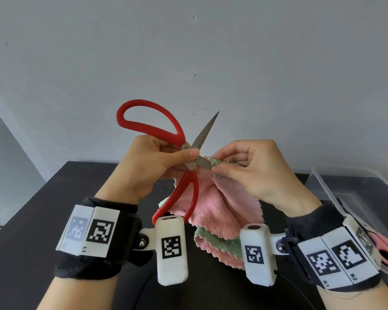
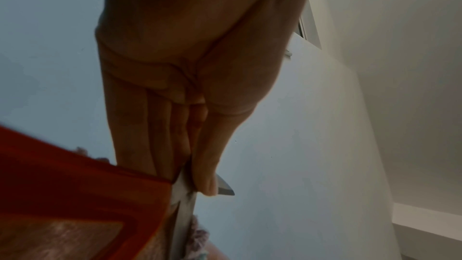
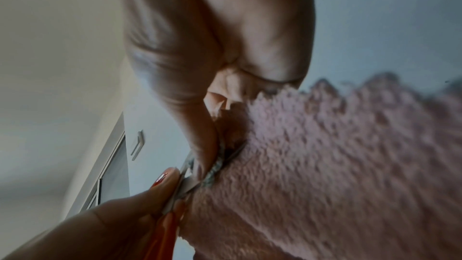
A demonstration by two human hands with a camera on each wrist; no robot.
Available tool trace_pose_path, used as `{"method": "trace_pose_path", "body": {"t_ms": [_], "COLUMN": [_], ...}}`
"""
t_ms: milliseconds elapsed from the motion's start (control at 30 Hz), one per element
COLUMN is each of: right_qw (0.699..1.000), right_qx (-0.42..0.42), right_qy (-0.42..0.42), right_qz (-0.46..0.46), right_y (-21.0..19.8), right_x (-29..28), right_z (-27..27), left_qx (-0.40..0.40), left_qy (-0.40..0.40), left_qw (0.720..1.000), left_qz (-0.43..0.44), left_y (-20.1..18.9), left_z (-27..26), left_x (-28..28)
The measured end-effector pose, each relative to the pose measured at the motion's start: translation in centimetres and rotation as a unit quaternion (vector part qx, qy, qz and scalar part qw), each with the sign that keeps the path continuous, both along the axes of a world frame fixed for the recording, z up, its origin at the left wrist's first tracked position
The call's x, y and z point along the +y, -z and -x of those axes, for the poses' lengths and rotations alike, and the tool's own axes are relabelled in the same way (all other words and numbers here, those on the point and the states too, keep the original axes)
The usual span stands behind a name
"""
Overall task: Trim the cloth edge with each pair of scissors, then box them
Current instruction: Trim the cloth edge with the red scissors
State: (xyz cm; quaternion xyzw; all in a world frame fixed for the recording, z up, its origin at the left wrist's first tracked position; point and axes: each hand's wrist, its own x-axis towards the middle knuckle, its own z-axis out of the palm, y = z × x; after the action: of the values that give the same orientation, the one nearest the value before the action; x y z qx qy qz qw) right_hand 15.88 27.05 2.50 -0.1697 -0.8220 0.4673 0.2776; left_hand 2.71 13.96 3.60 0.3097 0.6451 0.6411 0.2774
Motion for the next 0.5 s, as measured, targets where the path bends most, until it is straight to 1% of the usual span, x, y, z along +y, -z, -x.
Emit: {"method": "trace_pose_path", "body": {"t_ms": [200, 367, 500], "right_qw": [1.0, 0.999, 0.995], "right_qx": [0.013, 0.03, 0.056], "right_qy": [0.02, 0.034, 0.082], "right_qz": [0.008, -0.003, -0.017], "right_y": [0.18, 0.61, 0.95], "right_x": [-0.25, -0.5, 0.15], "right_z": [0.33, 0.68, 0.68], "left_qx": [-0.022, -0.038, -0.032], "left_qy": [-0.003, -0.008, -0.008], "left_qw": [1.0, 0.999, 0.999], "left_qz": [-0.01, -0.007, 0.007], "left_y": [-0.06, 0.12, 0.07], "left_z": [0.17, 0.3, 0.51], "left_x": [-0.08, -0.12, -0.41]}}
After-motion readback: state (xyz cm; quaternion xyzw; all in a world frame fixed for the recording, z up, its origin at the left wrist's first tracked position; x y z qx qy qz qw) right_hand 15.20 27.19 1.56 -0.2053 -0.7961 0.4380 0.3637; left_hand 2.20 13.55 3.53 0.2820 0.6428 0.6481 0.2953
